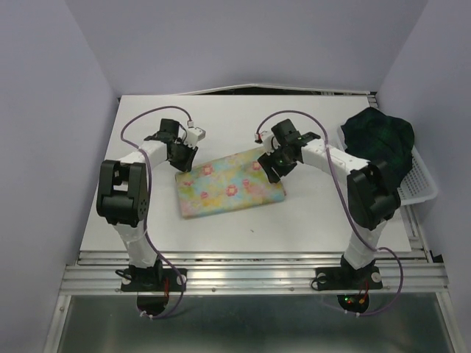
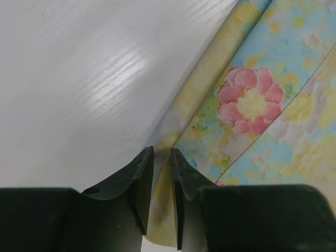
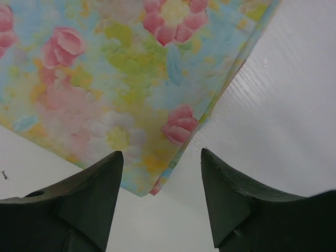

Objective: Fold and stack the skirts
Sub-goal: Fold the skirt

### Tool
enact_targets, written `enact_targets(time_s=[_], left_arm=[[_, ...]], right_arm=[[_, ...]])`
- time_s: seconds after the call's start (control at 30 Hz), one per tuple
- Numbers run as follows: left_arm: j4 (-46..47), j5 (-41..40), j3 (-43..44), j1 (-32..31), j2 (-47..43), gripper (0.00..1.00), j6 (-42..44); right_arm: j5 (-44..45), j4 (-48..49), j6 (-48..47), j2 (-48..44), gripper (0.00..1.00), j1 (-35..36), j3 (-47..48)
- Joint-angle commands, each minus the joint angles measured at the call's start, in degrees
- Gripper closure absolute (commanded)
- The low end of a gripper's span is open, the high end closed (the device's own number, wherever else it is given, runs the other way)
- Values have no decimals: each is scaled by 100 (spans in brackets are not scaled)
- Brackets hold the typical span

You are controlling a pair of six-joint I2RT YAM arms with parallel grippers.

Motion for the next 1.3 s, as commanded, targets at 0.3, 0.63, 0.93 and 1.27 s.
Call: enact_targets(time_s=[0.3, 0.63, 0.93, 1.27], left_arm=[[-383, -5, -385, 192, -119, 87, -217], [-140, 541, -1361, 227, -2435, 53, 186], [222, 1113, -2074, 105, -4330, 36, 2437], [-700, 1507, -730, -27, -1808, 43, 74]], right_arm=[[1104, 752, -748, 2077, 44, -396, 1495], [1133, 1210, -1102, 3336, 27, -626, 3893], [-1073, 815, 162, 1440, 20, -380, 3239], [-1865, 735, 1333, 287, 25, -221, 1428]])
